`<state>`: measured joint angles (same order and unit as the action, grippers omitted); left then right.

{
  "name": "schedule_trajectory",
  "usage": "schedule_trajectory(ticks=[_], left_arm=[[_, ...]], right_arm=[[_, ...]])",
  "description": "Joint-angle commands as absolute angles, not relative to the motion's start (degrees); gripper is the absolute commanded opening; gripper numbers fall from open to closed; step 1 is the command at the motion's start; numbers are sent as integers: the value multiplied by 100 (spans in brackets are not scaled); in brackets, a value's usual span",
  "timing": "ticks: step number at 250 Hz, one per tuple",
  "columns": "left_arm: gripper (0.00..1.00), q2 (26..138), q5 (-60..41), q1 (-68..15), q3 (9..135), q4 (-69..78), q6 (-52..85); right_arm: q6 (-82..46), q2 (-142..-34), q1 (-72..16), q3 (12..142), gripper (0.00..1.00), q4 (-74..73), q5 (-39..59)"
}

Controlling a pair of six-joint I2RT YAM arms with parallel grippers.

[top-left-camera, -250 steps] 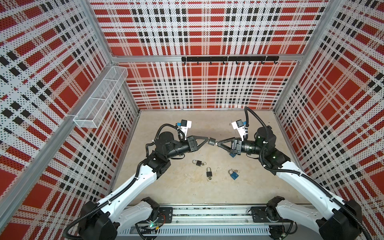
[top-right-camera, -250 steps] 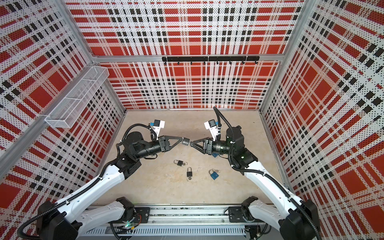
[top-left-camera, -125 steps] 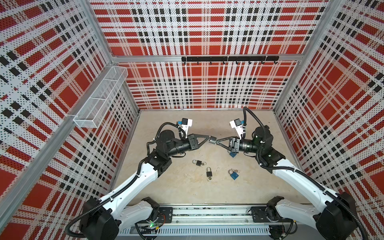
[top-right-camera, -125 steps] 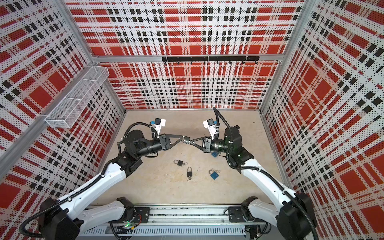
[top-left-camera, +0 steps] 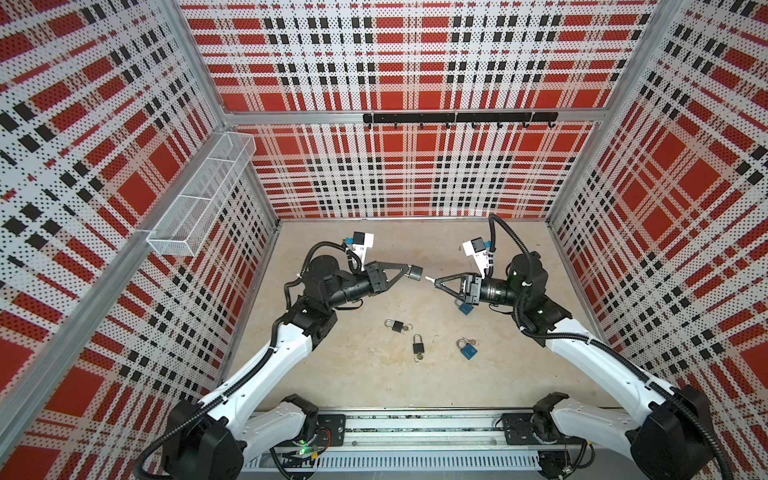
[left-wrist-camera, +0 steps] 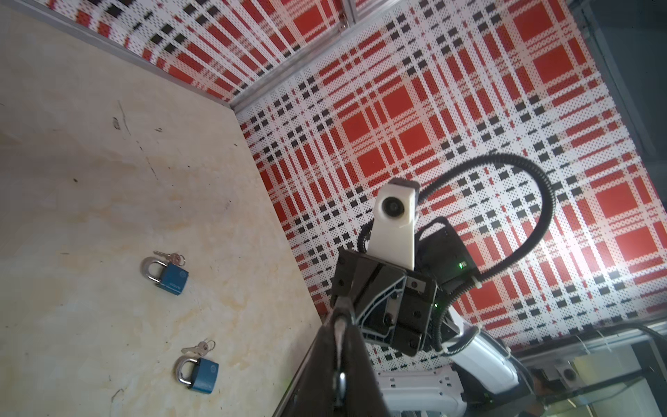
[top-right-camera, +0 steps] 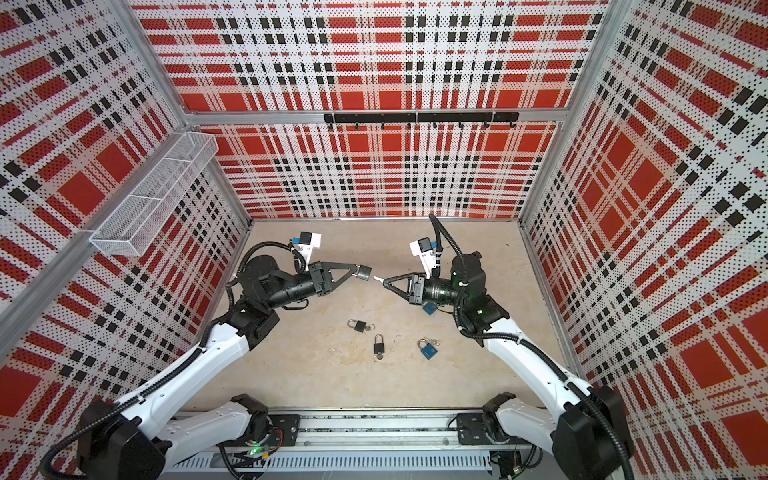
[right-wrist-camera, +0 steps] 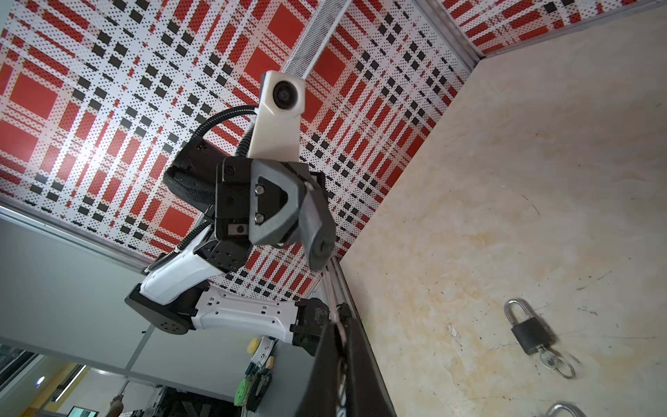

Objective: Lock with the key

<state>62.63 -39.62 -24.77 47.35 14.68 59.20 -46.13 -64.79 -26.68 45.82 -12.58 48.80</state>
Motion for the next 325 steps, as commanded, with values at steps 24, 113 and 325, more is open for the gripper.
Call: schedule_trajectory(ticks=[24, 113, 325], left_arm=[[0, 6250, -4237, -2187, 4851, 1647, 5909], [0, 7153, -4144, -2579, 4840, 861, 5041], [0, 9641, -2907, -4143, 6458, -1342, 2877]], right_arm=[[-4362, -6057, -2462, 4222, 0, -795, 4638], [-4169, -5424, -2338, 3513, 0, -240, 3636], [-3832, -4401, -2320, 2899, 0, 1280, 1952]])
